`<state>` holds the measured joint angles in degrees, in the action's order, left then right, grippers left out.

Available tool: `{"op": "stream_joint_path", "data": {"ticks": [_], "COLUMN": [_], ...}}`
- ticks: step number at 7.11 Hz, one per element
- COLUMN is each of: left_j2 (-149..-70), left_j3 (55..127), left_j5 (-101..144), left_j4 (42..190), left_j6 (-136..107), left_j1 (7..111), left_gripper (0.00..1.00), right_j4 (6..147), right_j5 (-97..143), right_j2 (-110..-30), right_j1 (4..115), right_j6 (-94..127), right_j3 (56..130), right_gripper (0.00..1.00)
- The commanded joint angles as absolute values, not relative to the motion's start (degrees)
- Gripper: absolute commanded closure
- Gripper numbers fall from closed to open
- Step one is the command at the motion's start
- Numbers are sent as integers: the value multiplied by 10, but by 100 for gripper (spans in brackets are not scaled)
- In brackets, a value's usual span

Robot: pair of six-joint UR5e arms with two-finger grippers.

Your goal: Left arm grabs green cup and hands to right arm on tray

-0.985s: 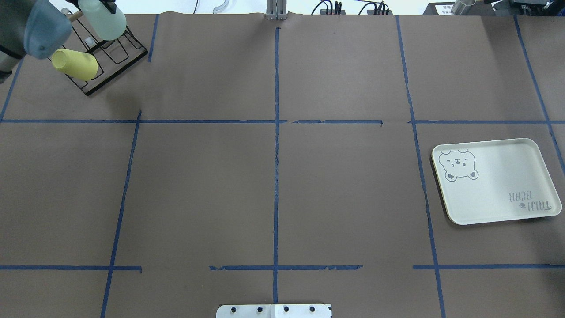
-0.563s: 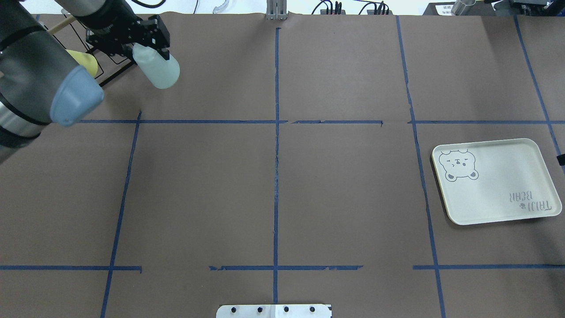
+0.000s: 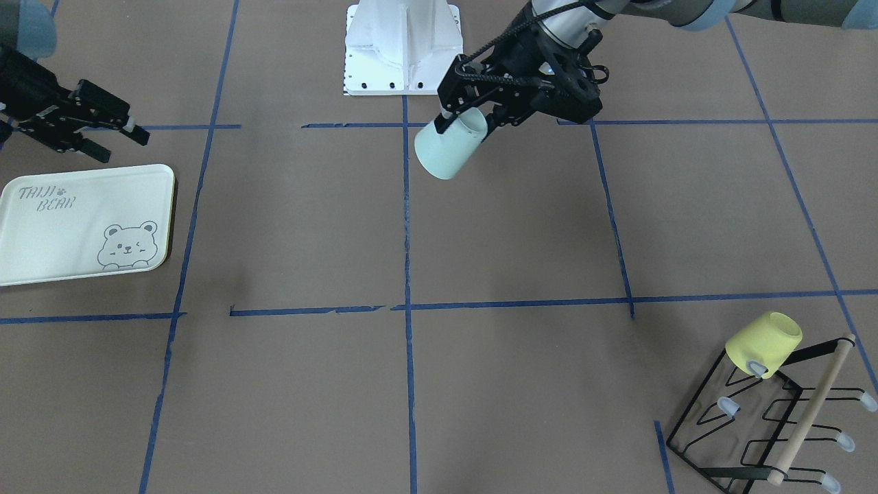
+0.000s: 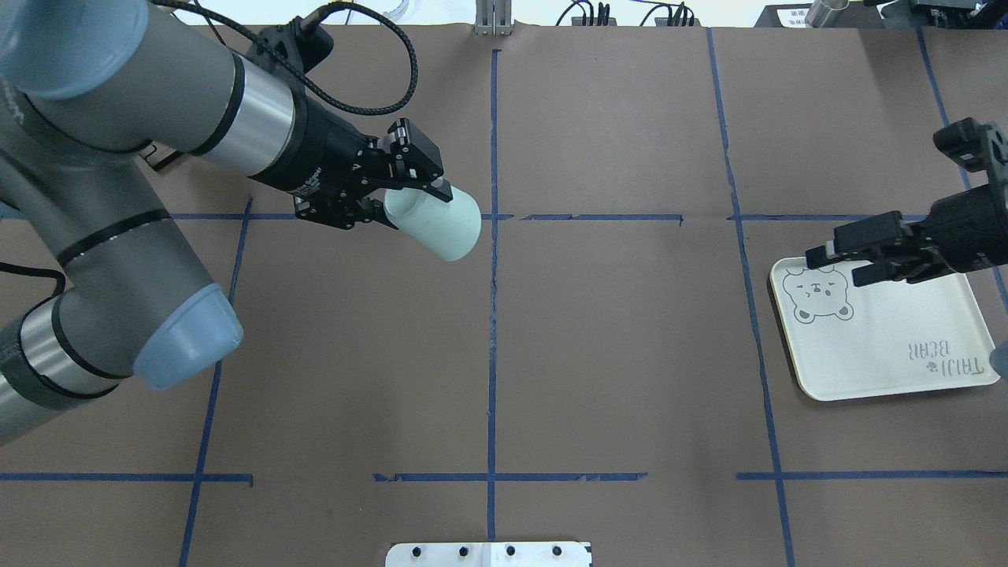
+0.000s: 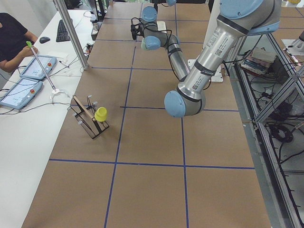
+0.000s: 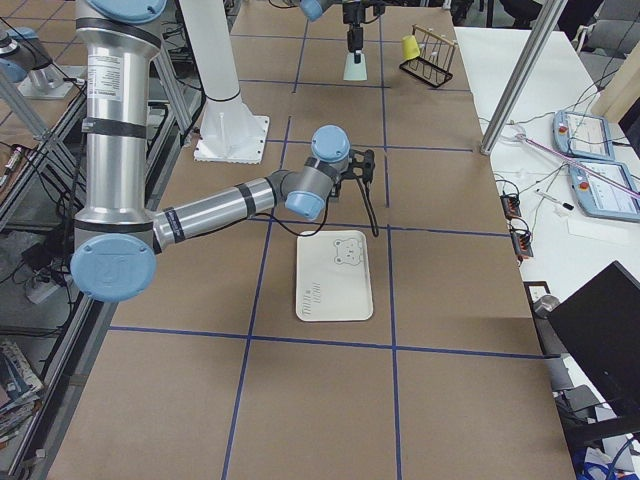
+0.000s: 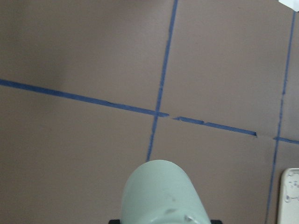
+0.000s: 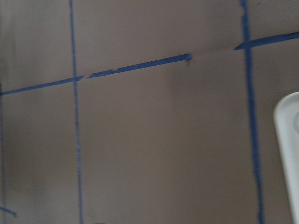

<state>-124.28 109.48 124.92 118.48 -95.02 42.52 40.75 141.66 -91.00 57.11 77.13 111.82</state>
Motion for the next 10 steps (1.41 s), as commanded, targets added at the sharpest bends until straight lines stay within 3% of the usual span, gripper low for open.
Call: {"op": "stream_joint_path", "data": {"ticks": [1,5,7,10], "left_j2": [-1231,-1230,-1236,-1232], "left_j3": [996,866,860,859], "left_j5": [1229,1073,1067,1057], "left_j4": [1500,1920,1947,2026], "left_j6": [-1071,-1334,-1341,-1402], "left_j1": [405,319,310,293], "left_gripper": [98,97,97,98], "right_j4": [301,193,41,-51], "right_j5": [1417,1379,1277,1239], "right_j2": [-823,-729,-726,-716], "right_j1": [544,525,464,426], "right_j6": [991,1161,1255,1243], "right_j3": [1123,1122,1114,1064], "right_gripper": [0,0,0,0]}}
